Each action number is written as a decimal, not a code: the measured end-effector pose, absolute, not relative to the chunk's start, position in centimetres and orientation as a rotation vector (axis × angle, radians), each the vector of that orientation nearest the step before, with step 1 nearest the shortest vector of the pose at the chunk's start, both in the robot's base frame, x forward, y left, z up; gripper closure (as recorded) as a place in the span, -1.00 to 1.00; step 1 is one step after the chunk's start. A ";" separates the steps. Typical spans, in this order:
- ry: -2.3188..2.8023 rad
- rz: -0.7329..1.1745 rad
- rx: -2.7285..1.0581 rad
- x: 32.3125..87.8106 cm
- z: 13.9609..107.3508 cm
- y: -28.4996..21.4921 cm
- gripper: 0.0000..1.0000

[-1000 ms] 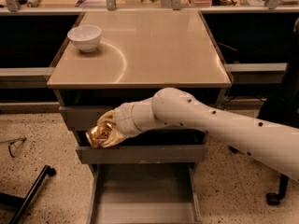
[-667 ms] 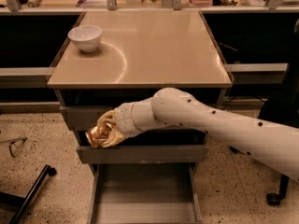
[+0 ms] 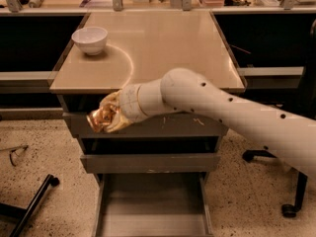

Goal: Pick orange can from bottom drawer and place on counter

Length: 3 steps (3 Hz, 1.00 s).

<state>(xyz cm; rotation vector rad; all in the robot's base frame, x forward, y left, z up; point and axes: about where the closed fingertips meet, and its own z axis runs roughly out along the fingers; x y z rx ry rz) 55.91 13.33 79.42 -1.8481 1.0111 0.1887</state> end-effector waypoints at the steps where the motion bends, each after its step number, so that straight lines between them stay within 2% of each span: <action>1: 0.989 0.110 -1.820 58.8 83.6 12.6 1.00; 3: 1.077 -0.071 -1.759 64.0 86.7 8.6 1.00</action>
Offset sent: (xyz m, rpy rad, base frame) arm 0.0876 -0.0453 0.0855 -0.0202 -0.1516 -0.1552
